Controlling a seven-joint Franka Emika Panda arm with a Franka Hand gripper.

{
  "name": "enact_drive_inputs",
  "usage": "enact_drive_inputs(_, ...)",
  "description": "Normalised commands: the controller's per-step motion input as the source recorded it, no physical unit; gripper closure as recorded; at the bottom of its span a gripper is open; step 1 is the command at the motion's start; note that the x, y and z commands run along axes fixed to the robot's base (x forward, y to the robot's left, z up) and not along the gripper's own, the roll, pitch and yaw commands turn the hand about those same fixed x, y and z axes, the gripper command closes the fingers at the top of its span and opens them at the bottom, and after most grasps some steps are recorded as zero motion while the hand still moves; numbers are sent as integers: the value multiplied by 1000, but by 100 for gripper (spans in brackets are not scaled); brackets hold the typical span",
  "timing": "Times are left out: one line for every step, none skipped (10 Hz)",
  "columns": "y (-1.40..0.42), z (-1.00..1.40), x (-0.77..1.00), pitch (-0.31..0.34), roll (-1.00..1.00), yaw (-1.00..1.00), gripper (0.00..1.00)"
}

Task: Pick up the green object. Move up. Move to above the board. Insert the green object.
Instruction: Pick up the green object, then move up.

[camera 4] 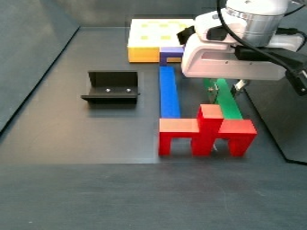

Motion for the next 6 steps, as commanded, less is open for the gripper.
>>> enact_drive_inputs(0, 0, 0, 0, 0, 0, 100)
enact_drive_inputs(0, 0, 0, 0, 0, 0, 100)
enact_drive_inputs(0, 0, 0, 0, 0, 0, 100)
enact_drive_inputs(0, 0, 0, 0, 0, 0, 100)
enact_drive_inputs(0, 0, 0, 0, 0, 0, 100)
enact_drive_inputs(0, 833, 0, 0, 0, 0, 100)
